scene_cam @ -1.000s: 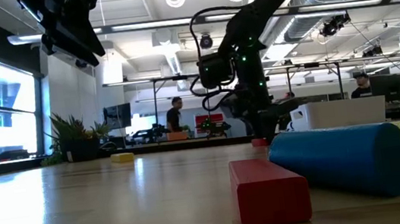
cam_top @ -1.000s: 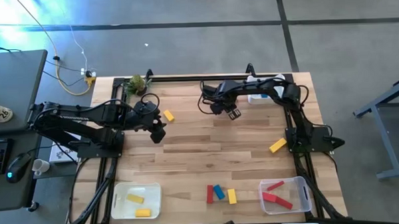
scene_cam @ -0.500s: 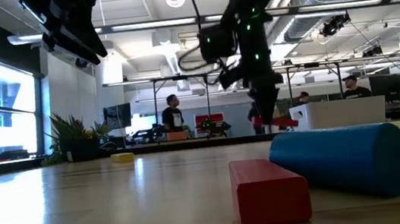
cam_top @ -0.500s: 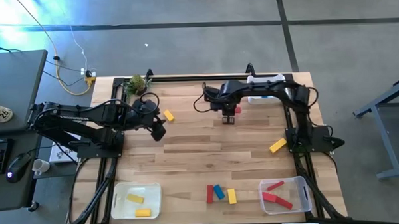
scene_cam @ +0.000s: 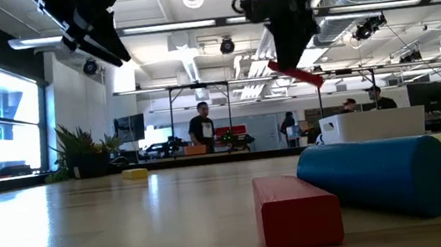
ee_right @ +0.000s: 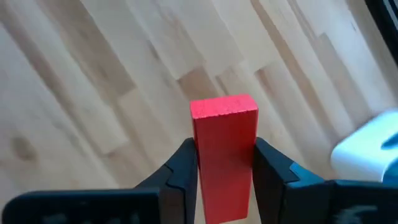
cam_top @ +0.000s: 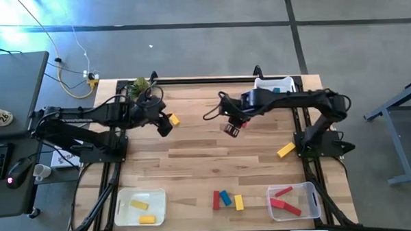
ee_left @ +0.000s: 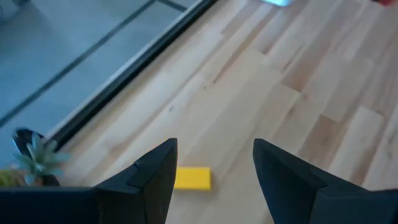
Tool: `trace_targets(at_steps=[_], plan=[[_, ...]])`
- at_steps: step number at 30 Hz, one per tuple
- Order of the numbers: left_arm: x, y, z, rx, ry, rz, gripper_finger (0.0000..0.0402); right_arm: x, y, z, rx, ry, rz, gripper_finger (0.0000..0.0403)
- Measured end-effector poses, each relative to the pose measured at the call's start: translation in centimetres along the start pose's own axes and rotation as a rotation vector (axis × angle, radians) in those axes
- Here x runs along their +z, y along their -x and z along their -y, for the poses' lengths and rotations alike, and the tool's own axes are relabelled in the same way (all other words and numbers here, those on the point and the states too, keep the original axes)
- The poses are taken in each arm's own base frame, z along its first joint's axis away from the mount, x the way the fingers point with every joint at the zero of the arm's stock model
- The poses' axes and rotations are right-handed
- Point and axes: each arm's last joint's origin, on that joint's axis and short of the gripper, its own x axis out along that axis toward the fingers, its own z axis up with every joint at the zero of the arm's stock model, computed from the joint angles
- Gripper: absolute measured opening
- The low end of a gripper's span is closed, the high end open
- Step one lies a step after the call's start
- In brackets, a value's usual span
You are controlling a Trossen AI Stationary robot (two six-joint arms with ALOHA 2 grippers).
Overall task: Sort & place blocks by color
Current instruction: Put the red block into the transparent bin
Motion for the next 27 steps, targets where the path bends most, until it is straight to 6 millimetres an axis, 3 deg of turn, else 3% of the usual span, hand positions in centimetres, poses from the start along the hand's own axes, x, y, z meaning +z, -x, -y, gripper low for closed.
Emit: trace_targets(at_steps=[9,16,27], plan=[[1.7,-0.6,-1.1,0.014,-0.083,0.106,0.0197,-4.1,4.4,-3.0,0.051,-0.154,-0.013,0.0087],[2.9,-0.7,-1.2,-0.065,-0.066,0.2,0.0197,-8.3,5.8,-6.4,0.078,-0.09,-0.177,0.0087],[3.2,-0.7,-1.2,-0.071,0.01,0.232,0.0197,-14.7,8.2,-11.3,0.114,0.001,-0.194,0.0087]])
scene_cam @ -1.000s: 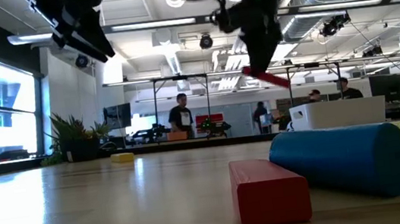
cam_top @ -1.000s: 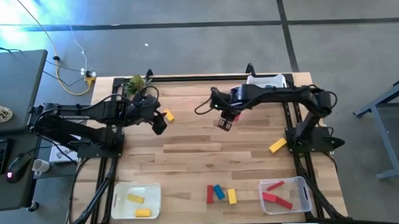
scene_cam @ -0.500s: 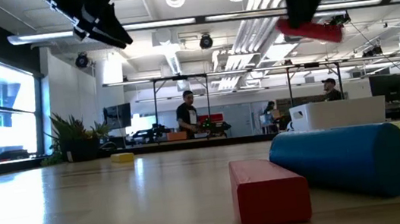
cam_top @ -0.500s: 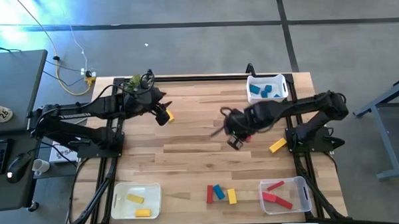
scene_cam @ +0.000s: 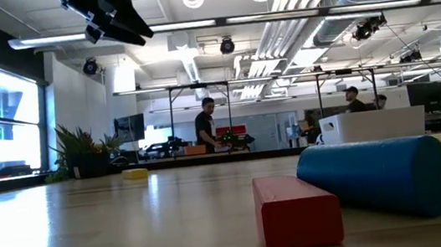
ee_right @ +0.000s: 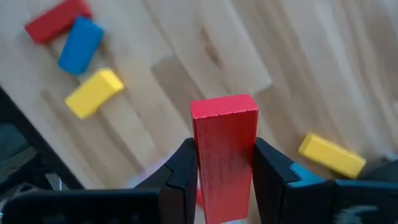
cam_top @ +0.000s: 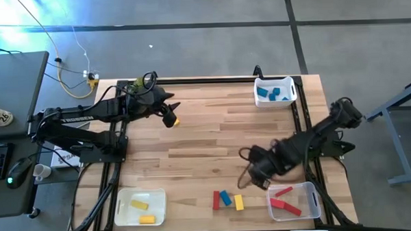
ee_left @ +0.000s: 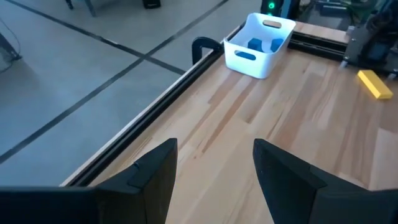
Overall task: Sort & place blocks by color
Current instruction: Put the red block into the transparent bin
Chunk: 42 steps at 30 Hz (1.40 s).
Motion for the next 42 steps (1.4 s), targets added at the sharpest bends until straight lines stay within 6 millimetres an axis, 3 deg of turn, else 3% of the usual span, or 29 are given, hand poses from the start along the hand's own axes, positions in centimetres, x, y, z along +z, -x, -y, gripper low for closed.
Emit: trace_targets(at_steps=[11,15,25,31,42], plan=[[-0.4,0.0,0.1,-0.021,0.142,-0.039,0.0197,-7.6,0.6,-2.6,-0.031,-0.049,-0.003,0.0087],[-0.6,0.1,0.3,-0.054,0.143,-0.068,0.0197,-9.9,-0.3,-3.9,-0.066,-0.086,0.065,0.009],[-0.8,0.4,1.1,-0.089,0.187,-0.081,0.0197,-14.6,-2.9,-6.4,-0.11,-0.123,0.01,0.0093],[-0.9,0.6,1.5,-0.108,0.185,-0.082,0.0197,-16.2,-4.2,-6.9,-0.169,-0.132,-0.039,0.0104],[-1.0,0.8,1.9,-0.108,0.172,-0.084,0.0197,-16.4,-4.6,-7.0,-0.205,-0.126,-0.063,0.0177]])
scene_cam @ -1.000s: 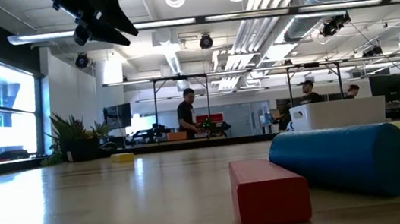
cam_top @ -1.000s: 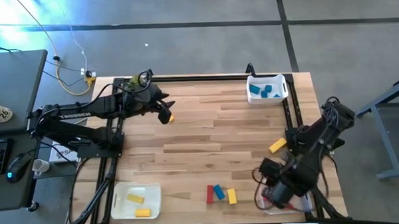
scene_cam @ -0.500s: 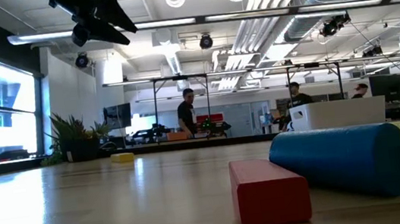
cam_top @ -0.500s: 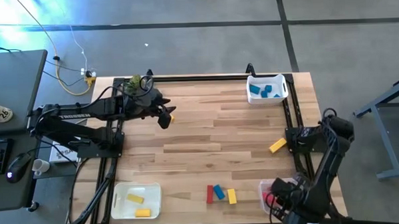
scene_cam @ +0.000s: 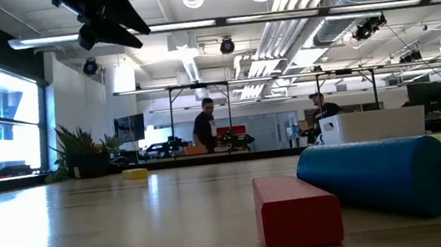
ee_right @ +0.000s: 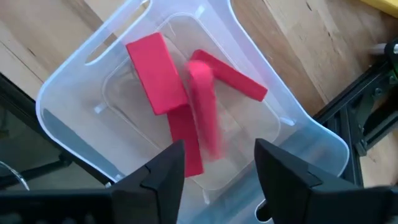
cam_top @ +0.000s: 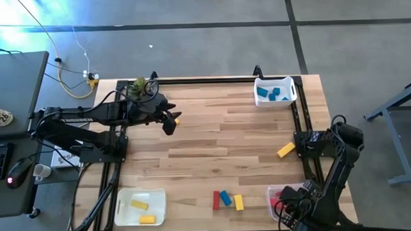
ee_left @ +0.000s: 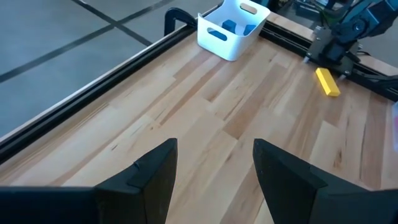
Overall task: Sort & place blocks by color
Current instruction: Put the red block into the transparent bin, then put the yellow block into the bottom white bin
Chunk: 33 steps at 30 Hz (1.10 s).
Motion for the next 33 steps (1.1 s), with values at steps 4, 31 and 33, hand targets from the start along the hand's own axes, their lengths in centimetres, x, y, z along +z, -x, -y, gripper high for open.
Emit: trace_targets(at_steps=[4,31,33], plan=[[0.0,0.0,0.0,0.002,-0.002,0.001,0.0197,0.1,0.0,0.1,-0.008,-0.038,0.007,0.019],[0.0,0.0,0.1,-0.03,-0.16,-0.01,0.0197,8.9,1.9,2.6,-0.057,-0.315,0.133,0.0193],[0.0,0.0,0.1,-0.03,-0.16,-0.011,0.0197,9.7,2.2,3.2,-0.064,-0.281,0.126,0.0193]])
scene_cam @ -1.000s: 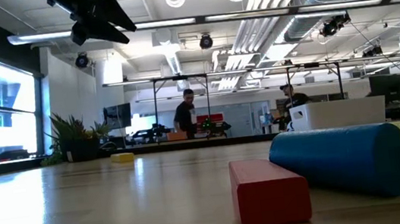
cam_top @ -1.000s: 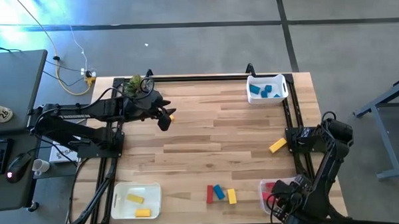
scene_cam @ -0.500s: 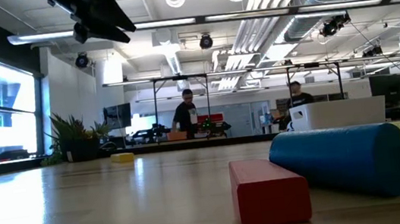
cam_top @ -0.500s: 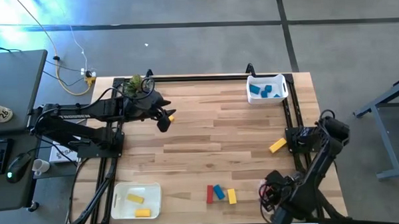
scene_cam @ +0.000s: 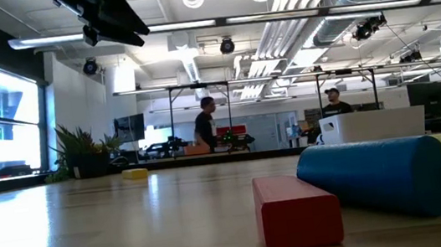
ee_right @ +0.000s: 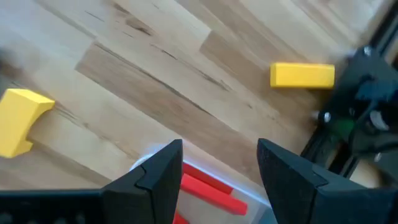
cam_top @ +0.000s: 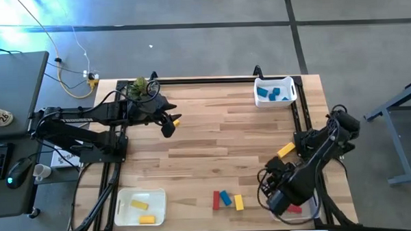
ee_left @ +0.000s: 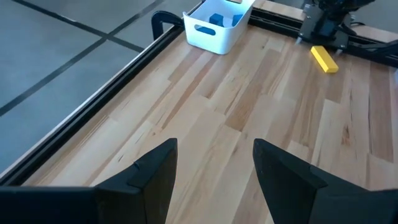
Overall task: Sort & place blocks by color
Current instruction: Put the yellow block into the bottom white bin
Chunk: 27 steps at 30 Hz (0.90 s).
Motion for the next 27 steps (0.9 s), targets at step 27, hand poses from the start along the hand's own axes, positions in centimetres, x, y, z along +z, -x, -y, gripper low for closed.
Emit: trace_targets(at_steps=[27], plan=[[-0.1,0.0,0.0,0.001,-0.036,-0.007,0.0197,13.7,-1.7,2.6,-0.066,0.57,0.03,0.0193]])
